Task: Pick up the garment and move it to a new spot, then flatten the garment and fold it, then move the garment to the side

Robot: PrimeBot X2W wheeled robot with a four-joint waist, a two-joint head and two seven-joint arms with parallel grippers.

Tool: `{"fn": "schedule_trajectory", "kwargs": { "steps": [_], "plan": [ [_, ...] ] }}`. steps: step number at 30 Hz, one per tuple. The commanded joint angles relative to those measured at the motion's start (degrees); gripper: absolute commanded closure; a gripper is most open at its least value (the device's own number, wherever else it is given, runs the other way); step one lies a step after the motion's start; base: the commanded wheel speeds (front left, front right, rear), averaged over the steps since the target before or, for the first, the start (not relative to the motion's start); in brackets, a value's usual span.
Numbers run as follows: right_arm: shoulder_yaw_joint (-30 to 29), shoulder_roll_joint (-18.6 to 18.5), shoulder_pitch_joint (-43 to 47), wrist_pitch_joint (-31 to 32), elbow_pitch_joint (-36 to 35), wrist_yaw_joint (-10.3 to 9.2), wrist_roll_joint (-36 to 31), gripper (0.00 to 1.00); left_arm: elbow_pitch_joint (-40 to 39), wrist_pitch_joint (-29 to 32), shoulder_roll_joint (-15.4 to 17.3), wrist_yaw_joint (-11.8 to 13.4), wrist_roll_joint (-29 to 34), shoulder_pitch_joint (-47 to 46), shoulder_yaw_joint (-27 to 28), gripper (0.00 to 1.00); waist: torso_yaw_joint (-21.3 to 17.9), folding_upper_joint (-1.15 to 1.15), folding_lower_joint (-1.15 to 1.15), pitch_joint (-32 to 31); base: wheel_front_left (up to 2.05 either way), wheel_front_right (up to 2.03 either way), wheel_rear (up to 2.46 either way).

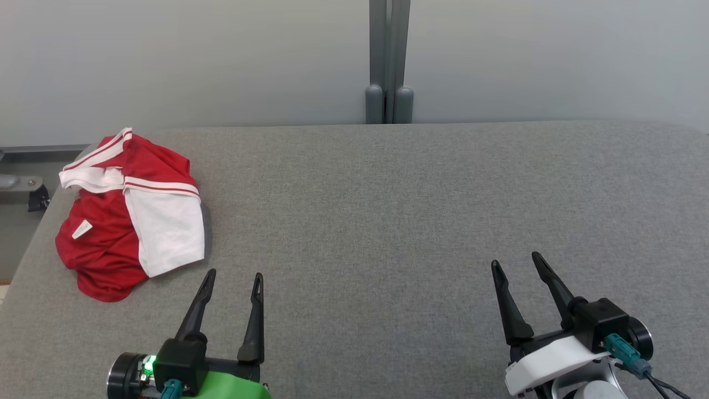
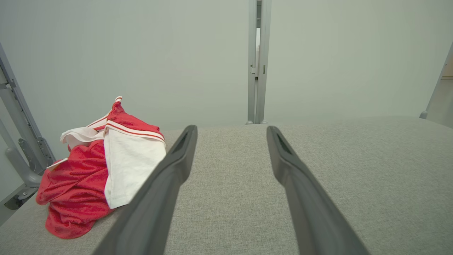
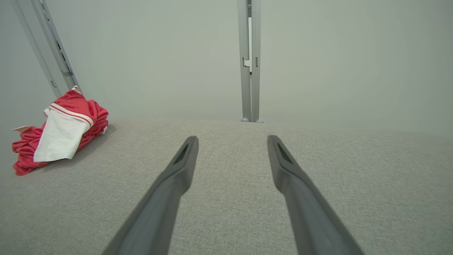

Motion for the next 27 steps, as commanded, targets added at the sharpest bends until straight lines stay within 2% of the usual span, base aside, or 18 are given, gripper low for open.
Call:
{"fn": "schedule_trajectory", "kwargs": {
  "steps": [1, 14, 20, 27],
  "plan": [
    [0.0, -0.24, 0.31, -0.3, 0.16, 0.03, -0.36, 0.0, 0.14, -0.05, 0.38, 0.42, 0.23, 0.56, -0.06, 0.0, -0.03, 0.0, 0.0, 0.02, 0.0, 0.0, 0.0],
    [0.42, -0.21, 0.99, -0.29, 0.27, 0.03, -0.24, 0.0, 1.23, -0.05, 0.37, 0.29, -0.76, 0.31, -0.14, 0.0, 1.01, 0.0, 0.0, -0.28, 0.0, 0.0, 0.0],
    [0.98, -0.21, 1.74, -0.27, 0.31, 0.03, -0.06, 0.0, 1.86, -0.04, 0.36, 0.81, -0.52, 0.58, -0.07, 0.0, 4.12, 0.0, 0.0, -0.63, 0.0, 0.0, 0.0],
    [1.24, -0.22, 2.48, -0.26, 0.45, 0.03, 0.18, 0.0, 2.25, -0.04, 0.37, 0.88, -0.12, 0.89, 0.3, 0.0, 9.77, 0.0, 0.0, -0.84, 0.0, 0.0, 0.0]
  ]
}}
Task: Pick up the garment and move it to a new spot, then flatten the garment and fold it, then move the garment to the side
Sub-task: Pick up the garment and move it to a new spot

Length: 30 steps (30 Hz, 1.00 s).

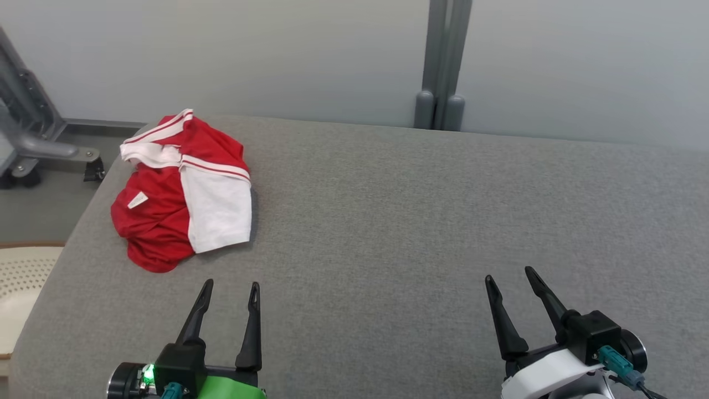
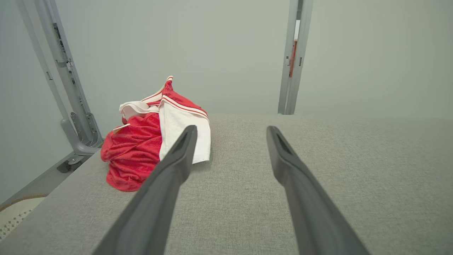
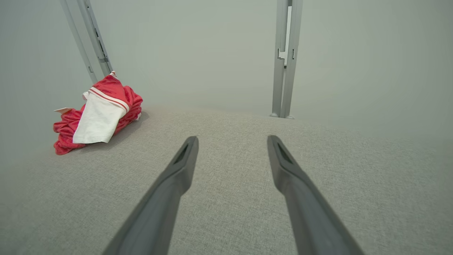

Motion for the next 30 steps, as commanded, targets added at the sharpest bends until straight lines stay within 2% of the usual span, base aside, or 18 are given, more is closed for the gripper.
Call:
{"fn": "schedule_trajectory", "kwargs": {
  "steps": [1, 16, 25, 30],
  "plan": [
    [-0.05, -0.18, 0.86, -0.2, 0.11, 0.03, 0.13, 0.0, 0.14, -0.04, 0.34, -0.08, 0.47, 0.62, 0.13, 0.0, 3.63, 0.0, 0.0, -0.26, 0.0, 0.0, 0.0],
    [0.76, -0.19, 1.4, -0.2, 0.26, 0.03, 1.05, 0.0, 0.04, -0.04, 0.32, -0.45, 1.38, 1.79, 1.57, 0.0, 15.12, 0.0, 0.0, -0.74, 0.0, 0.0, 0.0],
    [1.21, -0.21, -0.6, -0.2, 0.83, 0.03, 0.26, 0.0, -0.88, -0.04, 0.31, 0.53, 0.78, 2.45, 2.1, 0.0, 17.17, 0.0, 0.0, 1.6, 0.0, 0.0, 0.0],
    [0.35, -0.21, -1.64, -0.2, 0.23, 0.03, -1.03, 0.0, -1.16, -0.04, 0.3, -0.62, 1.24, -0.77, 1.77, 0.0, 17.4, 0.0, 0.0, 4.68, 0.0, 0.0, 0.0]
  ]
}}
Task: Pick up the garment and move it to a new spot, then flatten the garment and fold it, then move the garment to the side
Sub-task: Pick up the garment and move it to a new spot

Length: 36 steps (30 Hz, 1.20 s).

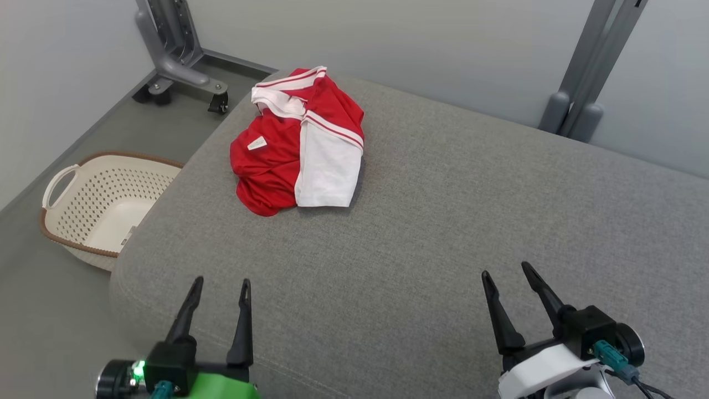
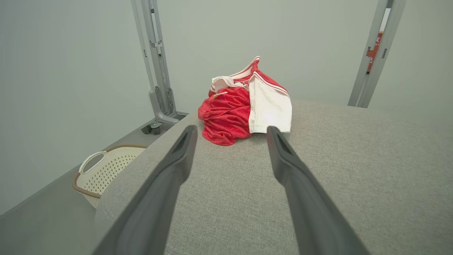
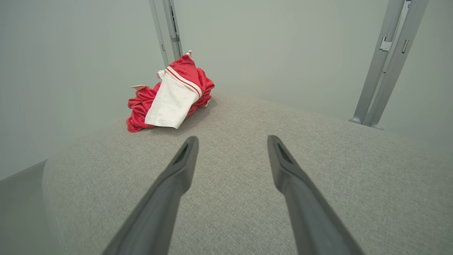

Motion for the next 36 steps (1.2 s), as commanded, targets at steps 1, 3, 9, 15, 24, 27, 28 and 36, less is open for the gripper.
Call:
{"fn": "schedule_trajectory", "kwargs": {
  "steps": [1, 3, 9, 15, 24, 27, 28, 36],
  "plan": [
    [-0.31, -0.23, -1.49, -0.2, -0.46, 0.03, -1.23, 0.0, -0.66, -0.05, 0.24, -0.38, 0.06, -3.0, 0.25, 0.0, -0.28, 0.0, 0.0, 3.22, 0.0, 0.0, 0.0],
    [-0.68, -0.25, -2.48, -0.2, -0.4, 0.02, -2.37, 0.0, -0.57, -0.04, 0.22, -0.81, -0.59, -5.38, 0.55, 0.0, -1.18, 0.0, 0.0, 5.53, 0.0, 0.0, 0.0],
    [-2.63, -0.26, -5.5, -0.2, -0.48, 0.02, -5.73, 0.0, 0.96, -0.04, 1.67, -3.04, -1.25, -17.76, 1.91, 0.0, -4.15, 0.0, 0.0, 11.6, 0.0, 0.0, 0.0],
    [-4.22, -0.91, -7.88, -0.2, -1.87, 0.02, -8.12, 0.0, 8.65, 3.35, 8.93, -4.67, -4.14, -38.54, 2.35, 0.0, -7.42, 0.0, 0.0, 16.7, 0.0, 0.0, 0.0],
    [-5.62, -2.93, -11.99, -0.2, -4.0, 0.02, -8.99, 0.0, 26.45, 17.62, 18.23, -4.93, -14.05, -61.71, -7.9, 0.0, -11.79, 0.0, 0.0, 24.84, 0.0, 0.0, 0.0],
    [-5.76, -3.14, -12.88, -0.2, -4.32, 0.02, -9.14, 0.0, 32.67, 22.21, 18.69, -4.93, -19.32, -65.94, -11.32, 0.0, -12.66, 0.0, 0.0, 27.15, 0.0, 0.0, 0.0],
    [-5.73, -3.22, -13.19, -0.2, -4.47, 0.02, -9.24, 0.0, 34.5, 23.74, 19.12, -4.94, -21.07, -67.57, -12.56, 0.0, -13.02, 0.0, 0.0, 27.98, 0.0, 0.0, 0.0],
    [-5.95, -3.67, -15.5, -0.19, -5.27, 0.02, -9.52, 0.0, 43.3, 26.8, 20.73, -4.92, -29.8, -73.32, -19.39, 0.0, -14.76, 0.0, 0.0, 32.82, 0.0, 0.0, 0.0]
  ]
}}
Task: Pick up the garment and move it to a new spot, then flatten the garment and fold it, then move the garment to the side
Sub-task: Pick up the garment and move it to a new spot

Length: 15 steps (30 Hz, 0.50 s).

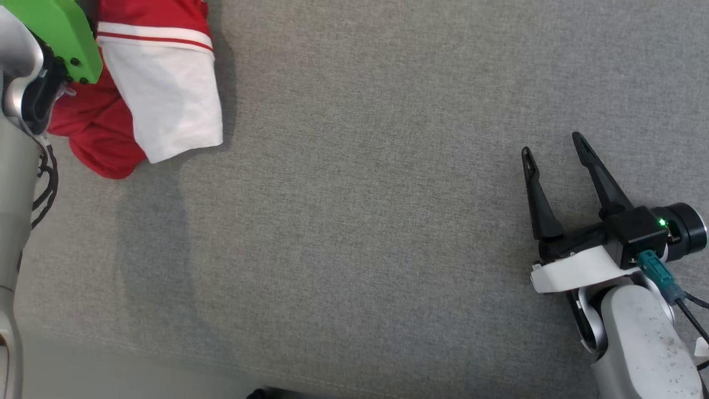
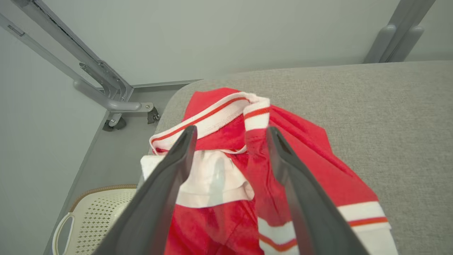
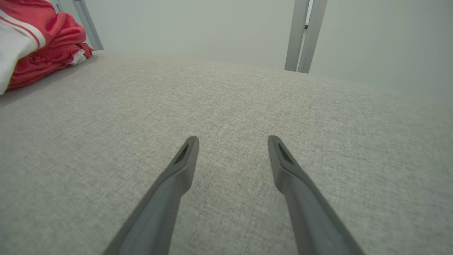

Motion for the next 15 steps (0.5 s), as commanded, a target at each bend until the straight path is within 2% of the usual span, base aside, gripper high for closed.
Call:
{"fn": "schedule_trajectory", "kwargs": {
  "steps": [1, 6, 9, 10, 11, 15],
  "plan": [
    [-0.27, -0.38, -0.73, -0.16, 0.14, 0.01, -0.16, 0.0, 1.57, 0.31, 0.4, 0.14, -0.99, -1.35, -1.01, 0.0, -2.44, 0.0, -0.02, 3.63, 0.0, 0.0, 0.0],
    [-0.86, -1.11, -1.06, -0.01, -0.09, -0.04, -0.66, 0.0, 6.67, 0.6, -0.35, 0.14, -3.87, -2.28, -3.13, 0.0, -2.63, 0.0, -0.02, 5.74, 0.0, 0.0, 0.0],
    [-1.41, -1.52, -0.61, 0.23, 0.28, -0.06, -0.92, 0.0, 7.88, -1.29, -0.73, 0.14, -5.05, -2.33, -4.85, 0.0, -2.43, 0.0, -0.02, 6.28, 0.0, 0.0, 0.0],
    [-1.51, -1.57, -0.48, 0.25, 0.46, -0.06, -0.99, 0.0, 7.87, -2.7, -0.31, 0.14, -5.13, -2.56, -5.43, 0.6, -2.38, 0.0, -0.02, 6.31, 0.0, 0.0, 0.0],
    [-1.58, -1.57, -0.34, 0.31, 0.72, -0.06, -1.08, 0.0, 7.85, -5.04, 0.2, 0.14, -5.23, -2.9, -5.86, 1.0, -2.31, 0.0, -0.02, 6.2, 0.0, 0.0, 0.0],
    [-1.0, -0.89, -0.15, 0.32, 1.44, -0.06, -0.61, 0.0, 8.17, -13.87, 1.03, 0.14, -5.29, -3.51, -7.69, 1.0, -2.3, 0.0, -0.02, 4.33, 0.0, 0.0, 0.0]
  ]
}}
